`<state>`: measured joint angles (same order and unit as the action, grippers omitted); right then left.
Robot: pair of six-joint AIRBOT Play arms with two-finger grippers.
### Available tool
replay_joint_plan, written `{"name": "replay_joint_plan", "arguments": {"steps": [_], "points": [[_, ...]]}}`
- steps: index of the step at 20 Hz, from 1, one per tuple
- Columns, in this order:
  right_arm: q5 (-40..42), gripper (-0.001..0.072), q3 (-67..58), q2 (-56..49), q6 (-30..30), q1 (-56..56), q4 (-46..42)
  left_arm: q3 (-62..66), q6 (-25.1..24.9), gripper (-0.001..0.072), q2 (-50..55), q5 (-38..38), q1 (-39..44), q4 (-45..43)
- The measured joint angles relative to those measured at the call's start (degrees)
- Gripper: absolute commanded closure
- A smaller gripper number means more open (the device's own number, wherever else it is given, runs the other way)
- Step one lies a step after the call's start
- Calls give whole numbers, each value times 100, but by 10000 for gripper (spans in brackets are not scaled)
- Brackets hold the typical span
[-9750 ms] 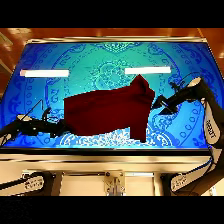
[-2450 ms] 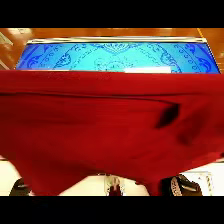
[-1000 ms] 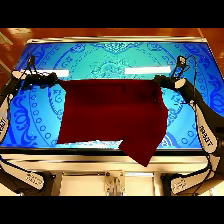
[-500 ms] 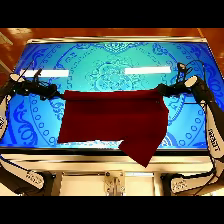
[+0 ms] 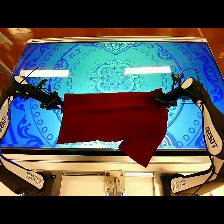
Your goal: Fold the shirts.
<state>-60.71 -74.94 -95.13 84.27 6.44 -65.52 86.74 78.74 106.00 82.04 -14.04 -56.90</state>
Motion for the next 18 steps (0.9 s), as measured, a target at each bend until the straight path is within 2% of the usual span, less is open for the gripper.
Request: {"name": "replay_joint_plan", "arguments": {"steps": [3, 5, 6, 9, 14, 18], "points": [[-699, 202, -4, 483, -101, 289, -284, -17, 15, 260, -256, 542, -249, -13], [-1405, 202, 20, 824, -221, 621, -564, -232, -98, 186, -610, 855, -511, -24], [-1714, 202, 70, 1016, -291, 855, -680, -481, -153, 163, -850, 942, -673, -57], [-2315, 202, 470, 1596, -448, 1611, -822, -1749, -448, 163, -1668, 929, -1139, -90], [-2485, 202, 1279, 2159, -697, 2321, -621, -3803, -866, 163, -2435, 177, -1770, 0], [-2116, 202, 1626, 2280, -761, 2468, -310, -4478, -1064, 163, -2455, -302, -1838, 142]]}}
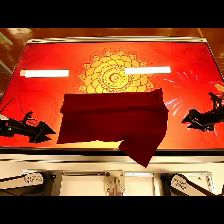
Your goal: Fold the shirts.
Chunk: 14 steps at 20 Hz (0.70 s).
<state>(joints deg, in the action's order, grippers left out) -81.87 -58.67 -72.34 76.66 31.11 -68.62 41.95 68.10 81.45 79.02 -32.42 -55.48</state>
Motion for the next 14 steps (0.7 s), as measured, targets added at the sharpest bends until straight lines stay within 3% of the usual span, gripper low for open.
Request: {"name": "replay_joint_plan", "arguments": {"steps": [10, 11, 13, 14], "points": [[341, 202, 149, 37, 68, 57, 208, -251, -387, 184, 354, -262, 483, 138], [334, 202, 153, 37, 76, 57, 208, -256, -389, 205, 376, -286, 573, 149], [334, 202, 153, 37, 116, 57, 210, -260, -385, 410, 426, -400, 752, 149], [334, 203, 157, 37, 131, 57, 212, -262, -363, 441, 459, -472, 833, 125]]}}
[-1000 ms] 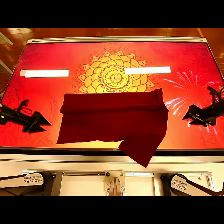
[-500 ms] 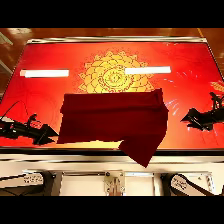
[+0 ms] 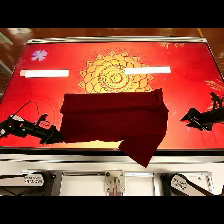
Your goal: Fold the shirts.
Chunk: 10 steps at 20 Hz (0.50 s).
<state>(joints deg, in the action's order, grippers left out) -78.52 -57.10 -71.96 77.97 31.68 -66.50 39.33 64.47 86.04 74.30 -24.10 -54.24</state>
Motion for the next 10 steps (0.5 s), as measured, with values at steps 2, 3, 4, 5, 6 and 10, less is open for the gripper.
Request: {"name": "replay_joint_plan", "arguments": {"steps": [2, 3, 4, 5, 6, 10], "points": [[-26, 202, 59, 0, 31, 0, 2, 2, 129, 458, 50, -59, 155, 28], [-57, 202, 131, 0, 31, 0, 2, 4, 197, 561, 68, -87, 219, 28], [-63, 202, 232, 0, 24, 0, 2, 0, 225, 624, 81, -149, 264, 13], [-109, 202, 385, 0, -24, 0, 22, 2, 251, 665, 85, -181, 306, 9], [-149, 202, 533, 0, -83, 0, 79, 9, 258, 665, 90, -181, 332, 13], [-173, 202, 1261, 2, -343, 0, 417, 20, 76, 665, 50, -166, 378, -13]]}}
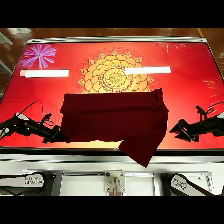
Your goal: Fold the shirts.
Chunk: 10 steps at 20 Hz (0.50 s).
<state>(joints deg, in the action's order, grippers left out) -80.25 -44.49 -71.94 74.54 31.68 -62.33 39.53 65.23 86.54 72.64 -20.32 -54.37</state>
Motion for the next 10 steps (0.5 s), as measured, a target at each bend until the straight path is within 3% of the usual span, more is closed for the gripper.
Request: {"name": "replay_joint_plan", "arguments": {"steps": [10], "points": [[990, 205, 1397, 2, -238, -26, 538, 7, -400, 665, -212, 125, 4, 151]]}}
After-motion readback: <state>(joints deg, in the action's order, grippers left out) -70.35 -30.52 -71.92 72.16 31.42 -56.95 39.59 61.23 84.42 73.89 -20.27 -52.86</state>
